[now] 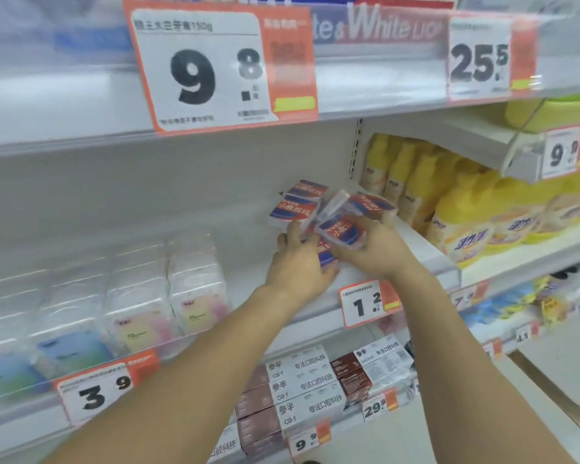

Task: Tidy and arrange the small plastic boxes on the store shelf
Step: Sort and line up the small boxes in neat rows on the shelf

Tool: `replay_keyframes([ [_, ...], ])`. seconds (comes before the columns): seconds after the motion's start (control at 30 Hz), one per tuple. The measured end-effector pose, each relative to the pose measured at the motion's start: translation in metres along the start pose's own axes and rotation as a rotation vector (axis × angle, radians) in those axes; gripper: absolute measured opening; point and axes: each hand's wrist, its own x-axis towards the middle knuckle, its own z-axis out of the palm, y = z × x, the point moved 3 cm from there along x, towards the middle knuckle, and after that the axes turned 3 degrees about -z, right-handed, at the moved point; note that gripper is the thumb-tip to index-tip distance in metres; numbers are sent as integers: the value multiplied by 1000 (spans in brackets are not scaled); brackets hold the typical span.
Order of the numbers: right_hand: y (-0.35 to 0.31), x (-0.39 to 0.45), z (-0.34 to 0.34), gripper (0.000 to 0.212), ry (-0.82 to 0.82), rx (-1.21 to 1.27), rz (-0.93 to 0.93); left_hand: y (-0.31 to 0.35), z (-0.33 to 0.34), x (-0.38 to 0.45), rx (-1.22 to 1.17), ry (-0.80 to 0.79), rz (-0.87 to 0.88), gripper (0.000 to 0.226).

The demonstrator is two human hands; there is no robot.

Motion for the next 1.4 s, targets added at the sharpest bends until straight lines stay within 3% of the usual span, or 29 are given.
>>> replay_keyframes([
  [0.2, 15, -17, -37, 46, 172, 272, -46, -9, -8, -5, 3, -47, -29, 49],
  [0.33, 30, -21, -53, 32, 249, 540, 48, -13, -14, -16, -2, -102, 16, 41],
  [0.43, 31, -19, -51, 44, 245, 467, 65, -17, -15, -16, -56, -28, 5, 38],
  [0.53, 33, -17, -54, 57, 250, 550, 119, -18, -12, -15, -95, -33, -22, 45],
  [0.63, 31, -15, -52, 33, 200, 661, 146, -19, -9, -12, -98, -36, -14, 59],
  [0.87, 22, -6, -42, 30, -37, 241, 197, -17, -6, -13, -33, -31, 19, 66],
  [0.93, 19, -8, -39, 42, -127, 189, 222, -18, -5, -14, -33, -25, 18, 65],
  [1.0, 20, -7, -41, 52, -68, 106, 232, -18, -5, -14, -40, -16, 14, 66],
  [1.13, 23, -8, -53, 47, 233, 130, 323, -21, -5, -14, -41, 5, 7, 67],
  [1.3, 14, -16, -57, 45, -48, 40, 363, -18, -5, -11, -38, 21, -3, 66],
  [1.4, 6, -17, -62, 38, 82, -77, 204, -16, -6, -9, -22, 4, 0, 64],
])
